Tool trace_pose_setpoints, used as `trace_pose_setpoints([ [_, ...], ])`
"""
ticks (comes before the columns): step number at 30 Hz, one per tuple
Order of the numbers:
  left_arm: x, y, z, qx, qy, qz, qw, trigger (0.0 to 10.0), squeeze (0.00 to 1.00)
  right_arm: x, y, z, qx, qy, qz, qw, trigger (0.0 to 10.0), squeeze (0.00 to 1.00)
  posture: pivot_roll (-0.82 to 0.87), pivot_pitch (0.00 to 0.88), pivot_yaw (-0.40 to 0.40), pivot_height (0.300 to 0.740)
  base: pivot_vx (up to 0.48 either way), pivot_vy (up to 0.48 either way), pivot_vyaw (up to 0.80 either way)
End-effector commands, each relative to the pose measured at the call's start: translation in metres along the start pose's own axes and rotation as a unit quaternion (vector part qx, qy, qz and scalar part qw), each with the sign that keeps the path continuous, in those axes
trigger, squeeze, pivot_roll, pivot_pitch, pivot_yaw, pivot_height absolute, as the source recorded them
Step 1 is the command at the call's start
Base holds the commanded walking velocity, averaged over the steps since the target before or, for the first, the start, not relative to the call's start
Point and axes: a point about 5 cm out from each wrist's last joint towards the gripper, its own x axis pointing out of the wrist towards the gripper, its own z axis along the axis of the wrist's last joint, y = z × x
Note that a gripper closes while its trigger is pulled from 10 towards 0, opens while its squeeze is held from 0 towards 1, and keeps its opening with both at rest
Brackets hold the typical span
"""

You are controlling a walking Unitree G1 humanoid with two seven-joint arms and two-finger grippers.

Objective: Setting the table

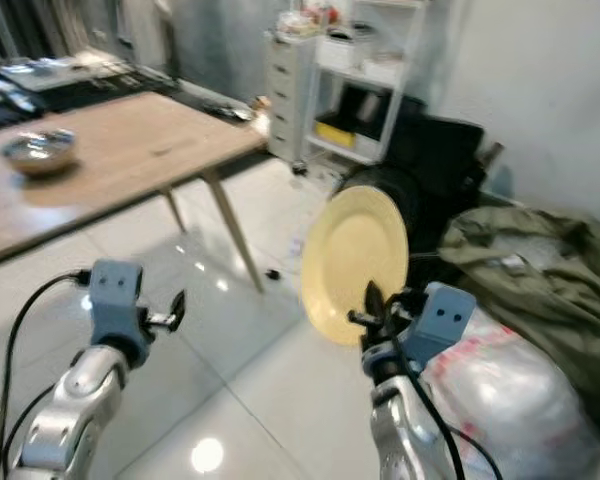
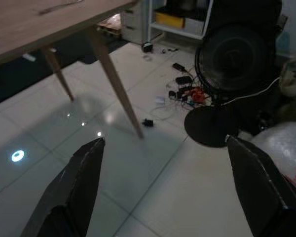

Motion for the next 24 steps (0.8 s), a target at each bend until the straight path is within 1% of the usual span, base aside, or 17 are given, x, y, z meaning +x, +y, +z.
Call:
trace_pose_setpoints([
  [1,-0.0024,0.0072,-0.0049,0.003,0.009,0.014,1.0,10.0,0.0,-0.0014,0.0032,-0.0044,0.008,0.007,0.001,1.0,10.0,0.0,0.03,0.026,0.091,0.74,0.48,0.0,0.0],
  [12,-0.0008,0.008,-0.0032,0.004,0.007,0.012,1.0,10.0,0.0,0.0004,0.0017,-0.0037,0.001,0.003,-0.008,1.0,10.0,0.0,0.04,0.026,0.098,0.74,0.48,0.0,0.0],
  [24,-0.0013,0.0106,-0.0014,0.007,0.005,0.017,1.0,10.0,0.0,0.0046,0.0012,-0.001,-0.006,0.0,-0.004,1.0,10.0,0.0,0.06,0.034,0.091,0.74,0.48,0.0,0.0],
])
